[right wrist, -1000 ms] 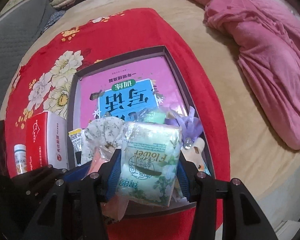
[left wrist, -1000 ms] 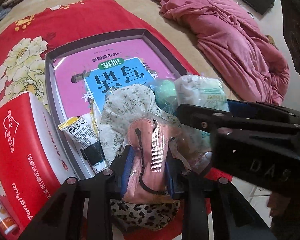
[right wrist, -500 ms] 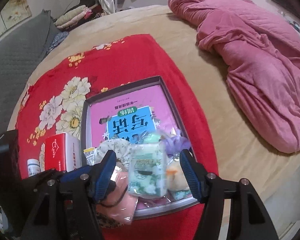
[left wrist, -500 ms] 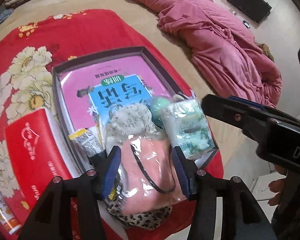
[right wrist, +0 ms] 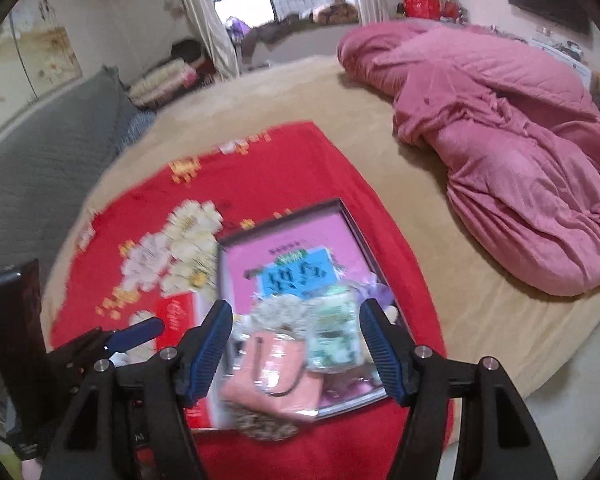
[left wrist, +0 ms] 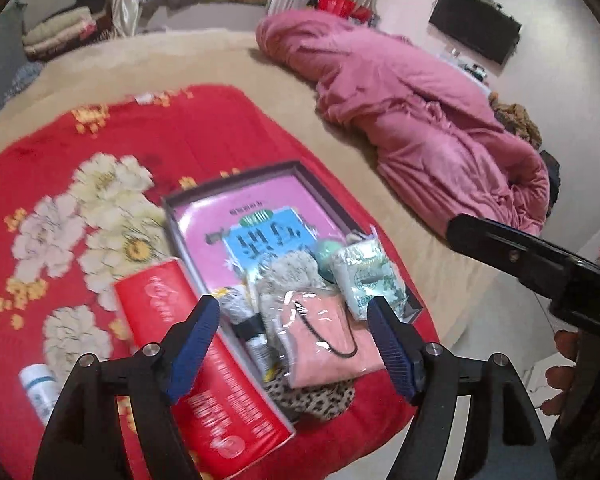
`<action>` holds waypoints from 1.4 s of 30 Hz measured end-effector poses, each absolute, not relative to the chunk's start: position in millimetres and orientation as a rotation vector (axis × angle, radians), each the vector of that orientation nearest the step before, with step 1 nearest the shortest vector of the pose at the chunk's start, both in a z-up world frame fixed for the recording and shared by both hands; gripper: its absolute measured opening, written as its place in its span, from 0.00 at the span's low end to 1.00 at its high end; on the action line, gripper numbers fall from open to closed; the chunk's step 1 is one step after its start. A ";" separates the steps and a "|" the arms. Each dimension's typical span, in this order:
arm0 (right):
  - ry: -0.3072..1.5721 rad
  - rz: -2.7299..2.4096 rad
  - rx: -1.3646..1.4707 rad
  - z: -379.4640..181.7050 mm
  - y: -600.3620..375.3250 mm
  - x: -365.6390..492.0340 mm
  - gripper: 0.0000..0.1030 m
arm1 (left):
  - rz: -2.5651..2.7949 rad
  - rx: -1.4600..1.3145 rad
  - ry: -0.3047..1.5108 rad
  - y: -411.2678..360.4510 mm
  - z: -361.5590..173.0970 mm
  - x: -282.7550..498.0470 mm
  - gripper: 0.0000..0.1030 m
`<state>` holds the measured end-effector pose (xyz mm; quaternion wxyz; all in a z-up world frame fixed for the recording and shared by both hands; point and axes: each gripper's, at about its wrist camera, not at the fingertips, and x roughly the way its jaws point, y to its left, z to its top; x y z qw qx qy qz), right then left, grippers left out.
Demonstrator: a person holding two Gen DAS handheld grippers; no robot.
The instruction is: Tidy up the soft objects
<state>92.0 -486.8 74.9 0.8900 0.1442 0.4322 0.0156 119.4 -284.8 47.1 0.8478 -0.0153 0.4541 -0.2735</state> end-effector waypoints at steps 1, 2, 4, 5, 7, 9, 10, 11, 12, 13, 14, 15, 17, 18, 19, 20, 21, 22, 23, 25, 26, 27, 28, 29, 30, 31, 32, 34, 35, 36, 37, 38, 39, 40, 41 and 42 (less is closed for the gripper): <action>0.883 0.033 0.306 80.2 -483.6 86.0 0.67 | -0.575 -0.035 0.948 -278.6 52.0 115.9 0.76; 0.870 0.028 0.317 84.8 -480.5 79.6 0.71 | -0.573 -0.037 0.939 -272.1 57.0 112.4 0.76; 0.853 0.019 0.330 92.5 -472.3 67.4 0.73 | -0.565 -0.039 0.920 -257.6 67.1 103.6 0.76; 0.846 0.008 0.332 94.8 -468.8 61.7 0.73 | -0.563 -0.038 0.911 -251.4 71.4 98.9 0.76; 0.838 -0.015 0.324 97.9 -456.5 49.3 0.74 | -0.559 -0.026 0.882 -238.8 79.0 88.0 0.76; 0.834 -0.031 0.303 99.3 -445.8 38.0 0.74 | -0.557 -0.014 0.867 -226.5 84.6 75.7 0.76; 0.833 -0.045 0.290 99.5 -437.9 30.5 0.74 | -0.554 -0.013 0.865 -221.3 86.0 71.4 0.76; 0.835 -0.049 0.288 99.3 -432.5 24.7 0.74 | -0.544 -0.009 0.859 -213.5 87.6 65.1 0.76; 0.836 -0.061 0.283 99.2 -427.0 18.3 0.74 | -0.535 -0.010 0.860 -206.3 87.7 60.3 0.76; 0.830 -0.079 0.276 99.6 -419.4 8.5 0.74 | -0.533 -0.012 0.865 -199.3 87.5 55.2 0.76; 0.828 -0.084 0.267 99.9 -414.1 1.9 0.74 | -0.530 -0.013 0.866 -194.5 86.9 51.0 0.76; 0.827 -0.095 0.259 99.8 -408.3 -6.2 0.74 | -0.523 -0.011 0.863 -186.3 86.1 44.6 0.76; 0.833 -0.111 0.281 96.8 -401.6 -19.8 0.74 | -0.518 -0.001 0.871 -177.1 82.2 35.6 0.76; 0.839 -0.113 0.291 94.7 -397.6 -26.3 0.74 | -0.506 0.002 0.875 -170.6 80.7 29.9 0.76; 0.844 -0.124 0.299 92.2 -394.4 -32.2 0.74 | -0.508 -0.001 0.874 -165.6 80.2 24.4 0.76; 0.848 -0.132 0.304 89.8 -392.1 -38.4 0.74 | -0.507 -0.006 0.874 -162.6 79.6 19.4 0.76; 0.856 -0.135 0.314 87.2 -389.5 -43.7 0.74 | -0.507 -0.009 0.877 -160.5 79.5 15.9 0.76; 0.865 -0.145 0.320 83.7 -386.9 -49.2 0.74 | -0.506 -0.014 0.874 -155.8 80.0 9.3 0.76; 0.870 -0.153 0.315 81.1 -385.2 -52.8 0.74 | -0.502 -0.016 0.871 -154.2 80.1 5.5 0.76; 0.889 -0.172 0.324 75.5 -383.3 -59.2 0.74 | -0.502 -0.020 0.868 -148.9 81.0 -4.7 0.76; 0.897 -0.167 0.342 72.1 -382.4 -63.6 0.74 | -0.502 -0.026 0.870 -147.1 81.1 -9.1 0.76; 0.904 -0.169 0.350 69.3 -380.9 -67.8 0.74 | -0.506 -0.030 0.870 -145.1 81.0 -13.7 0.76; 0.912 -0.176 0.351 66.6 -377.8 -72.4 0.74 | -0.503 -0.026 0.869 -143.4 80.9 -19.3 0.76; 0.914 -0.175 0.352 65.3 -375.1 -75.7 0.74 | -0.497 -0.018 0.867 -143.0 81.0 -22.9 0.76; 0.913 -0.170 0.351 64.2 -371.7 -79.1 0.74 | -0.498 -0.012 0.865 -142.2 80.5 -26.7 0.76; 0.916 -0.170 0.347 63.2 -367.8 -81.6 0.74 | -0.500 -0.008 0.864 -142.2 80.4 -30.4 0.76; 0.916 -0.172 0.345 63.0 -366.2 -84.3 0.74 | -0.500 -0.001 0.866 -142.4 79.6 -33.6 0.76; 0.908 -0.181 0.343 64.0 -361.7 -90.5 0.74 | -0.496 0.010 0.864 -142.4 78.7 -39.7 0.76; 0.900 -0.183 0.338 64.8 -360.2 -92.8 0.74 | -0.486 0.013 0.862 -142.4 79.0 -41.2 0.76; 0.898 -0.181 0.329 65.1 -358.8 -94.8 0.74 | -0.476 0.015 0.865 -141.8 78.5 -43.2 0.76; 0.901 -0.186 0.316 64.5 -357.2 -95.9 0.74 | -0.463 0.012 0.870 -140.4 77.7 -45.3 0.76; 0.905 -0.191 0.311 63.5 -356.7 -97.0 0.74 | -0.454 0.013 0.871 -140.2 77.3 -45.6 0.76; 0.907 -0.187 0.315 62.4 -356.8 -97.9 0.74 | -0.445 0.017 0.874 -139.0 76.6 -45.7 0.76; 0.908 -0.186 0.314 62.0 -356.7 -98.4 0.74 | -0.435 0.017 0.882 -137.4 75.4 -46.3 0.76; 0.909 -0.189 0.308 61.6 -356.4 -99.1 0.74 | -0.431 0.015 0.885 -136.0 74.8 -46.7 0.76; 0.908 -0.190 0.307 61.4 -356.8 -99.6 0.74 | -0.424 0.010 0.890 -134.0 74.2 -46.8 0.76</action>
